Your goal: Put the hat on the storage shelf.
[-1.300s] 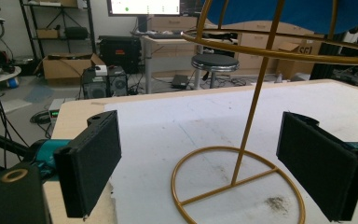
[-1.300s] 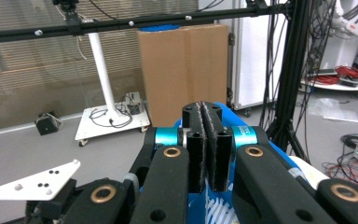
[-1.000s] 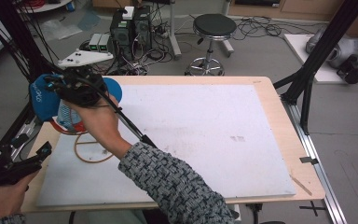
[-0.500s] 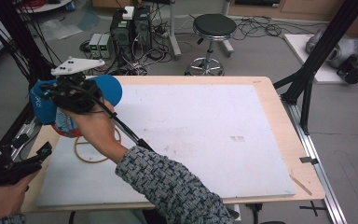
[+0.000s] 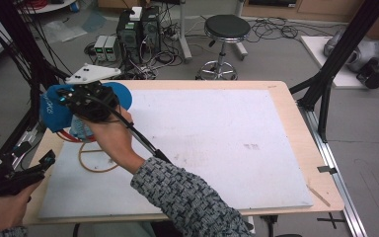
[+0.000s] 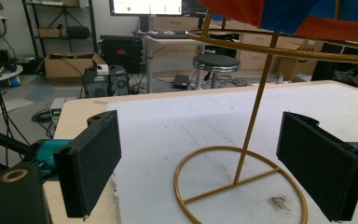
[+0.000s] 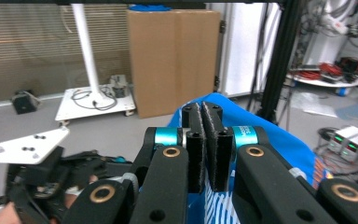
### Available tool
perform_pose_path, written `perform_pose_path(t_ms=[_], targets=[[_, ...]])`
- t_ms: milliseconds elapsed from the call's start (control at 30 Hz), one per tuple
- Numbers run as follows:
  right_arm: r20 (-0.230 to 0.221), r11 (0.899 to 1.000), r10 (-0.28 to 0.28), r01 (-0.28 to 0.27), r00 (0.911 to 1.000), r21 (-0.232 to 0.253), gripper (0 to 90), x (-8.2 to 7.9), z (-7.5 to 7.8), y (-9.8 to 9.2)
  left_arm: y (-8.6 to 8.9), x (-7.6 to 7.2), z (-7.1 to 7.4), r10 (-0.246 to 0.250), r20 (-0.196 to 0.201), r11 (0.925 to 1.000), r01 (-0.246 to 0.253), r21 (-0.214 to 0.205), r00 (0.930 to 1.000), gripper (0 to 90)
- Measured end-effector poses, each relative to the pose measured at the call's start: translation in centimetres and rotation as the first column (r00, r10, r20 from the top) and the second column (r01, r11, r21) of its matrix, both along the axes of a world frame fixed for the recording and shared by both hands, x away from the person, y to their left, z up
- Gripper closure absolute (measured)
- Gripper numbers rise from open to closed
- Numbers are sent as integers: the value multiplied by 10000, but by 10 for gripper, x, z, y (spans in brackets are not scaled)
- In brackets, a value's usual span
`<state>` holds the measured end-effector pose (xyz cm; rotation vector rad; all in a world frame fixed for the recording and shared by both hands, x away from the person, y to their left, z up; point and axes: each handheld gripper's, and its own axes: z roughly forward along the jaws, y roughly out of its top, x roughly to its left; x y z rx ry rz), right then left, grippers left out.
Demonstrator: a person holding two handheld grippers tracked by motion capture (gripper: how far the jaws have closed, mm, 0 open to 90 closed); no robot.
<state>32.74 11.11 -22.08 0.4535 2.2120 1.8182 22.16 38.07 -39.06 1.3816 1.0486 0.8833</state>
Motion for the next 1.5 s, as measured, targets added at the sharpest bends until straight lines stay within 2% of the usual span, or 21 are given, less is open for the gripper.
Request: perform_pose_path(t_ms=[200, 467, 867, 1067, 1233, 1500], targets=[[-266, 9991, -423, 424, 9987, 19, 854, 10, -11, -12, -2, 1, 0, -71, -25, 10000, 71, 25, 10000, 139], [-271, 9974, -720, 720, 9970, 6, 816, 16, -17, -10, -2, 1, -1, -76, -63, 10000, 76, 31, 10000, 139], [-303, 9976, -683, 684, 9972, 44, 795, 18, -23, -3, -1, 1, -1, -54, -42, 10000, 54, 2, 10000, 139], [-140, 9962, -846, 848, 9963, 177, 684, 18, -22, -9, -2, 1, -1, -63, -44, 10000, 63, 0, 10000, 139], [-63, 9915, -1254, 1255, 9921, 338, 609, 20, -22, -21, -5, 3, -1, -158, -76, 9998, 158, 76, 9998, 139], [54, 9766, -2072, 2066, 9783, 602, 487, 28, -20, -52, -9, 5, -2, -259, -137, 9996, 261, 138, 9996, 139]])
